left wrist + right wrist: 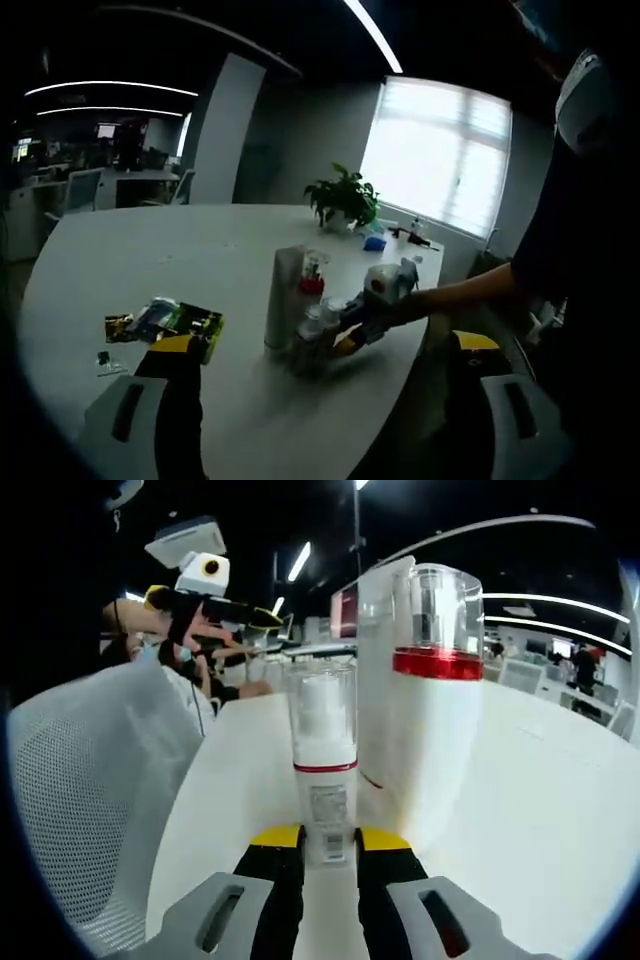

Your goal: Arrange the skincare products in the storage area until every visible bottle or jar stands upright without overlapping.

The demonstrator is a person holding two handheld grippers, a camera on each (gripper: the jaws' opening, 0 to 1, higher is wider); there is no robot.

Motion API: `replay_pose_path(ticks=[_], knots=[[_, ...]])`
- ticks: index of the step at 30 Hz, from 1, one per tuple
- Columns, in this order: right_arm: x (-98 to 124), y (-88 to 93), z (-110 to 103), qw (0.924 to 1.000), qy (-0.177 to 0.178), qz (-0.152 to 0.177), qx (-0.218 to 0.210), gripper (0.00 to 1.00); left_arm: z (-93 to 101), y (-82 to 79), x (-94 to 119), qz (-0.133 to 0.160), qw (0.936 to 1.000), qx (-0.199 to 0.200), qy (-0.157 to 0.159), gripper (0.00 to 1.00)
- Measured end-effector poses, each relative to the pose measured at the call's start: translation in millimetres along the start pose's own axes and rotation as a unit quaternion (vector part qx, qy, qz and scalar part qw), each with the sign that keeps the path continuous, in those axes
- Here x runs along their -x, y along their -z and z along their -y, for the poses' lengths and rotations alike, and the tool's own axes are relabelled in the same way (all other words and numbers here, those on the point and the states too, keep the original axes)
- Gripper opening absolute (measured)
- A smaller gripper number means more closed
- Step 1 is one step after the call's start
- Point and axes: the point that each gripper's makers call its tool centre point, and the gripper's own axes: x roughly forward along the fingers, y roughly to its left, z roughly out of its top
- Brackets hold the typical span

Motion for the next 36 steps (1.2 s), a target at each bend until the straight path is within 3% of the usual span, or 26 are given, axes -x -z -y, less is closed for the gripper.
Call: replay_pose_path(ticks=[11, 19, 24, 31, 36], knots=[[0.2, 0.4, 7.2, 0.9993, -0.031, -0.016, 0.016, 0.11, -1.8, 2.7, -2.0, -0.002, 1.0000, 0.001, 0.002, 0.95], [0.4, 2.6, 7.4, 0.9989, -0.035, -0.026, 0.016, 0.11, -1.1, 2.1, -2.7, -0.002, 1.0000, 0.004, -0.001, 0.95], [4.3, 3.5, 5.6, 0.9991, -0.026, -0.032, -0.006, 0.14, 2.4, -0.3, -3.5, -0.005, 1.0000, 0.006, 0.000, 0.95], [22.6, 12.5, -0.1, 0.9962, 0.007, -0.071, -0.050, 0.18, 1.6, -13.9, -0.3, 0.002, 1.0000, 0.001, 0.001, 0.97], [35.3, 10.2, -5.4, 0.9926, 0.023, -0.093, -0.075, 0.23, 0.9, -13.2, 5.3, 0.005, 1.0000, 0.003, -0.005, 0.97]])
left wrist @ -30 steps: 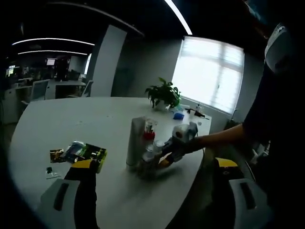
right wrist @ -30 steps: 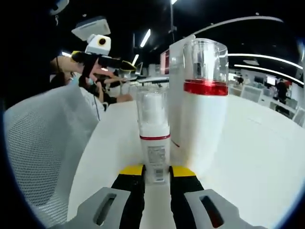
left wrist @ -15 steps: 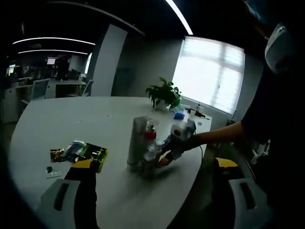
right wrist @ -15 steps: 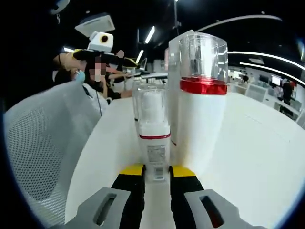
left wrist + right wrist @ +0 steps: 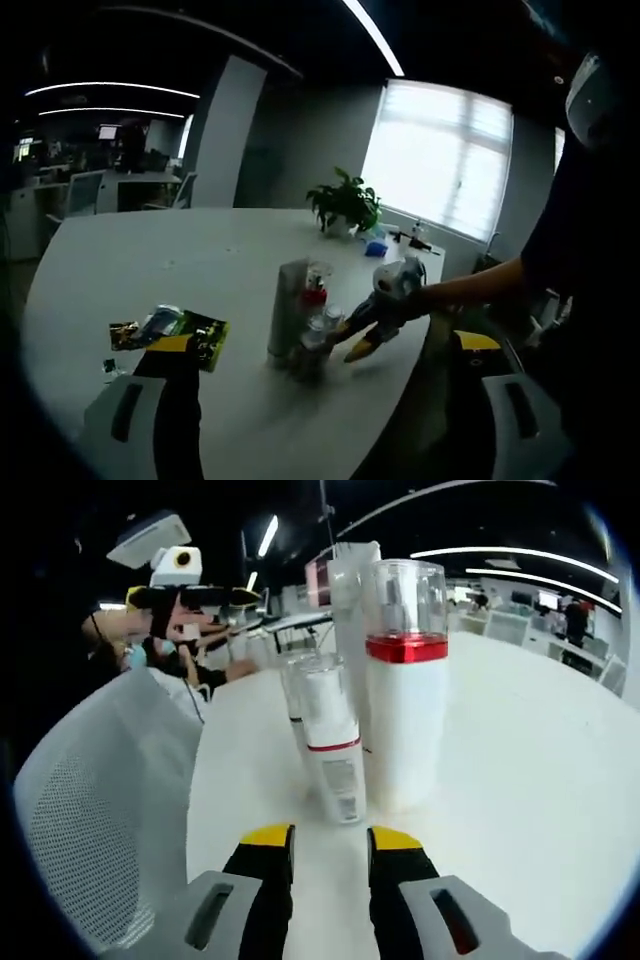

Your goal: Arrange the skincare products in the storage area until every visible bottle or jar stands upright without overlapping.

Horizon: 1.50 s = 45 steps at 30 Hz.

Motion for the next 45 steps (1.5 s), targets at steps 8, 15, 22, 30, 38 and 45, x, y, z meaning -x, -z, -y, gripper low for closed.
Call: replay_pose_path(ticks=[8, 15, 22, 30, 38, 45], knots=[[17.2, -10.6, -5.1, 0.9993, 0.025, -0.016, -0.025, 0.39, 0.0, 3.4, 14.4, -0.007, 0.9998, 0.003, -0.016, 0.98], [32.3, -22.9, -7.3, 0.9982, 0.053, -0.007, -0.026, 0.44, -1.1, 2.2, 22.1, -0.002, 0.9995, 0.013, -0.029, 0.98], [45.5, -30.9, -22.1, 0.9971, 0.060, -0.005, -0.047, 0.51, -2.2, 3.9, 26.0, -0.004, 0.9992, 0.023, -0.033, 0.98], [58.0, -38.0, -42.3, 0.9940, 0.085, 0.008, -0.069, 0.62, -9.2, 9.7, 37.9, -0.001, 0.9981, 0.038, -0.049, 0.98], [70.9, -38.7, -45.7, 0.9839, 0.141, 0.032, -0.105, 0.71, -17.7, 28.5, 50.1, -0.019, 0.9962, 0.053, -0.067, 0.97], [85.4, -45.8, -41.8, 0.9672, 0.205, 0.086, -0.123, 0.83, -14.6, 36.1, 50.7, -0.033, 0.9950, 0.063, -0.071, 0.97]])
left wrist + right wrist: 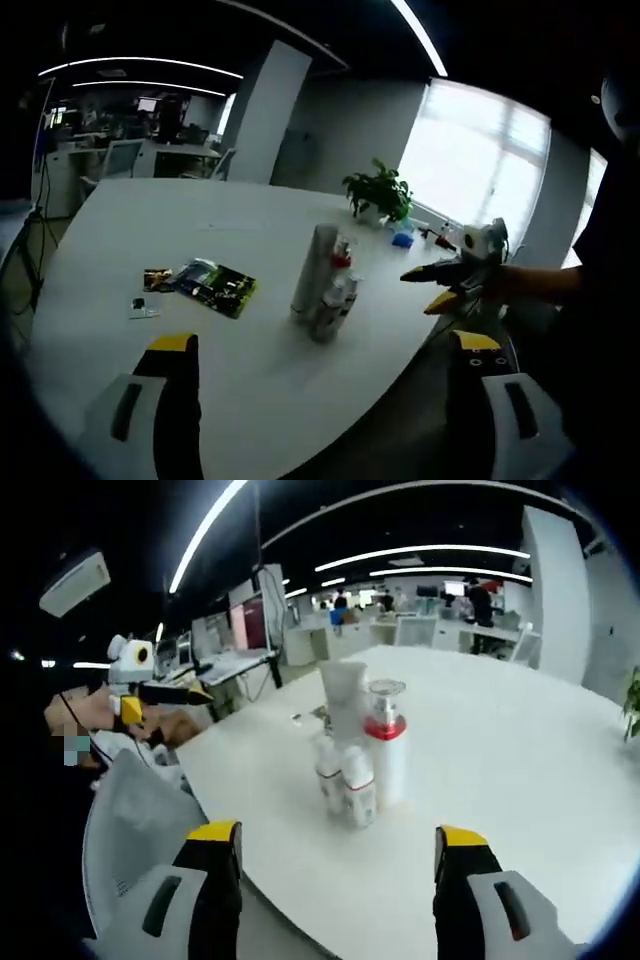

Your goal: Arrange the skincare products in the storage area until every visible bottle or jar stands upright without overlapping.

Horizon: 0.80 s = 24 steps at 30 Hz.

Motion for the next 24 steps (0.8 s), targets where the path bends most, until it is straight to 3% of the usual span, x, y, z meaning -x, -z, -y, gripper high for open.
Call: replay_pose_path(ticks=[3, 6, 7, 11, 13, 24], knots=[[3.5, 4.3, 5.1, 0.9996, 0.028, 0.000, 0.005, 0.90, -2.1, 5.1, -1.4, -0.007, 1.0000, 0.002, -0.003, 0.97], [3.6, 11.7, 6.6, 0.9992, 0.038, 0.000, -0.011, 0.90, 0.6, 5.5, -2.4, -0.008, 1.0000, 0.005, -0.003, 0.97], [4.4, 16.3, 8.9, 0.9988, 0.044, -0.016, -0.011, 0.90, 0.6, 6.9, -3.3, -0.010, 0.9999, 0.005, -0.005, 0.97], [0.7, 7.0, 6.8, 0.9990, 0.045, 0.005, 0.004, 0.99, 2.8, 8.1, -4.9, -0.008, 0.9999, 0.009, -0.005, 0.98], [-0.5, 13.9, 7.0, 0.9991, 0.042, -0.012, 0.001, 0.99, 2.8, 7.9, -5.2, -0.005, 0.9999, 0.008, -0.008, 0.98], [-0.2, 13.1, 6.9, 0.9985, 0.054, -0.012, 0.005, 0.99, -1.8, 8.0, -9.1, -0.011, 0.9998, 0.010, -0.012, 0.98]])
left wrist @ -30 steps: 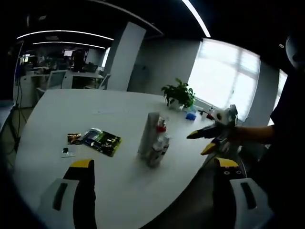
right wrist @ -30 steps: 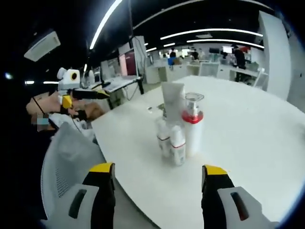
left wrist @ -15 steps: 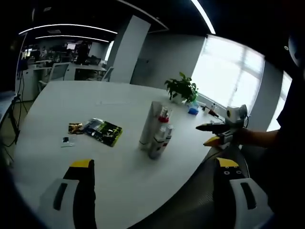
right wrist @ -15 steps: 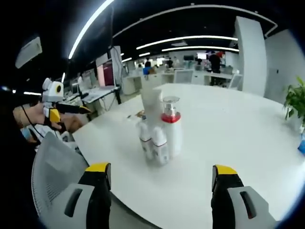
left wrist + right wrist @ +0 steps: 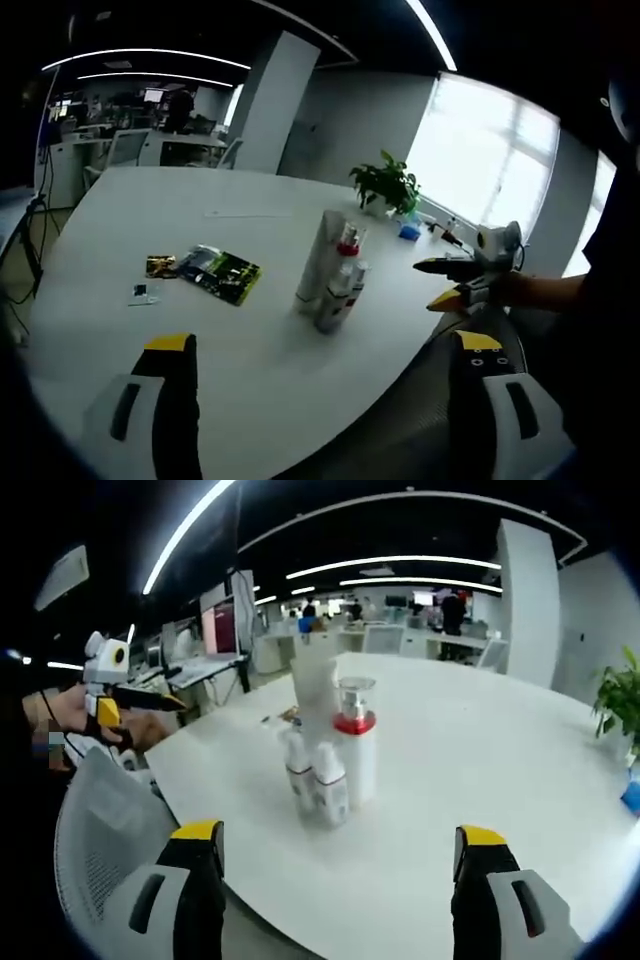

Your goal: Arrange the skincare products in the storage area until every visible bottle or jar stands upright without overlapping.

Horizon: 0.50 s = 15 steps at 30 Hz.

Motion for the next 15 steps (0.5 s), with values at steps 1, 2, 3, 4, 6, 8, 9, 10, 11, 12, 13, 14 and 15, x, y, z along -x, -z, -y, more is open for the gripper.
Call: replay_pose_path(ticks=[1, 2, 3, 4, 6, 8, 9, 10, 11, 12, 13, 14, 15], knots=[[0.0, 0.0, -0.4, 1.0000, -0.001, 0.001, 0.004, 0.99, -1.0, -0.9, -2.1, 0.000, 1.0000, 0.001, 0.000, 0.98], [0.1, -0.9, -1.1, 0.9999, 0.001, 0.004, 0.011, 0.99, -3.3, -1.0, -4.4, 0.000, 1.0000, 0.005, -0.001, 0.98], [-0.2, -3.0, -1.6, 0.9997, 0.003, 0.007, 0.023, 0.99, -4.2, -1.0, -5.9, -0.001, 1.0000, 0.009, -0.002, 0.98], [-0.9, -2.5, -3.5, 0.9996, 0.001, 0.005, 0.027, 0.99, -6.2, -1.1, -8.3, -0.003, 0.9999, 0.013, -0.004, 0.98], [-2.4, -0.6, -4.3, 0.9996, -0.001, -0.001, 0.029, 0.99, -12.3, 0.8, -12.1, -0.010, 0.9995, 0.026, -0.014, 0.97], [-2.5, -0.4, -3.2, 0.9996, -0.003, -0.002, 0.029, 0.99, -15.1, 1.6, -14.4, -0.012, 0.9989, 0.040, -0.021, 0.95], [-2.7, -0.6, -3.1, 0.9996, -0.003, -0.002, 0.027, 0.99, -18.4, 2.0, -16.8, -0.013, 0.9982, 0.051, -0.027, 0.95], [-2.4, -0.7, -2.5, 0.9997, -0.002, -0.002, 0.023, 0.99, -24.6, 1.9, -19.6, -0.013, 0.9976, 0.060, -0.033, 0.94], [-2.3, -1.0, -0.2, 0.9998, -0.001, -0.001, 0.020, 0.99, -27.4, 2.3, -21.4, -0.014, 0.9974, 0.061, -0.036, 0.94], [-1.5, -1.7, 1.6, 0.9999, 0.002, 0.002, 0.017, 0.99, -29.9, 3.3, -24.7, -0.017, 0.9971, 0.063, -0.038, 0.95], [-1.3, -2.1, 2.1, 0.9999, 0.004, 0.004, 0.014, 0.99, -32.3, 3.8, -26.9, -0.021, 0.9967, 0.066, -0.042, 0.95], [-1.1, -2.1, 3.0, 0.9999, 0.006, 0.004, 0.012, 0.99, -33.8, 4.6, -29.0, -0.026, 0.9963, 0.069, -0.045, 0.95], [-0.6, -2.8, 4.2, 0.9999, 0.008, 0.005, 0.011, 0.99, -36.3, 3.8, -32.8, -0.029, 0.9960, 0.071, -0.046, 0.95]])
